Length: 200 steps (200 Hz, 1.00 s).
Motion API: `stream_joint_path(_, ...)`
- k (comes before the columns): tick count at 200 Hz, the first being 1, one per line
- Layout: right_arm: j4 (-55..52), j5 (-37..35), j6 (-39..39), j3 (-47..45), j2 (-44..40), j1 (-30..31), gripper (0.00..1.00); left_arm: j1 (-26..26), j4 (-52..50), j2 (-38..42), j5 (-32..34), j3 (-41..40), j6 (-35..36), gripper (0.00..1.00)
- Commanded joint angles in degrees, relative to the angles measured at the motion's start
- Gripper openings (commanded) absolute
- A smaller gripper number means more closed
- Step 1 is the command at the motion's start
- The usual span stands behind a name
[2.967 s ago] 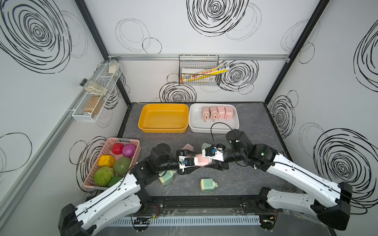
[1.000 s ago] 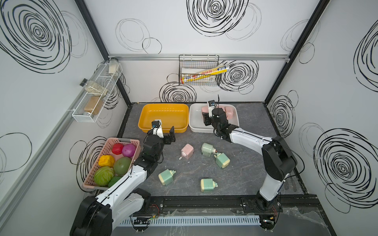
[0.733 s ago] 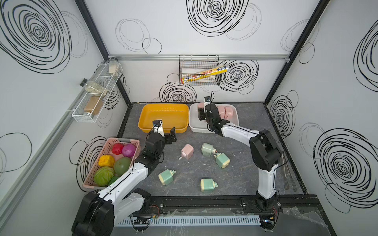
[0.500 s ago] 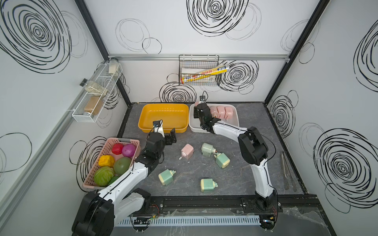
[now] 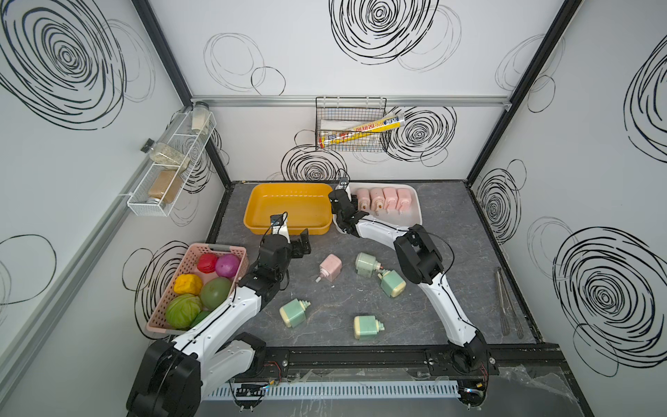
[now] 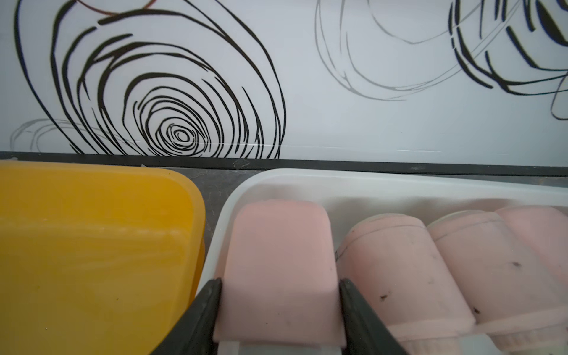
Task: Place the pencil sharpeners by color into the storage box
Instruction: Place the pencil sharpener in the storage box.
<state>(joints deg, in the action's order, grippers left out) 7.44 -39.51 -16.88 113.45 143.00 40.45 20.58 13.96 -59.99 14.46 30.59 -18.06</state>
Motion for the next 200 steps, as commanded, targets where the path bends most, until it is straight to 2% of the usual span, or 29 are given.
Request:
stream_joint_path(1, -0.84, -2.3, 1.54, 2.04, 0.09, -0.75, 0.06, 0.25, 0.78, 0.31, 0.83, 1.95, -0.04, 0.99)
stream_joint_path(38, -1.73, 0.66, 1.98, 2.34, 1.05, -2.23, 0.11, 0.32, 0.46, 0.03, 1.27, 2.15, 0.16, 0.99)
stream_joint_path(78, -3.57, 4.55, 2.14, 2.29, 0.72, -3.44, 0.26, 0.37, -0.15, -0.22, 1.81, 2.61, 0.15, 0.99)
stream_joint_path(163, -5.22, 4.66, 1.86, 2.3, -0.44, -3.44, 0.58, 0.61, -1.8, -0.57, 2.48, 3.69, -0.3, 0.99)
stream_joint_path(200, -5.77, 4.09, 1.69, 2.28, -1.16, -3.44, 0.65, 0.81, -1.99, -0.75, 2.68, 3.78, -0.39, 0.99)
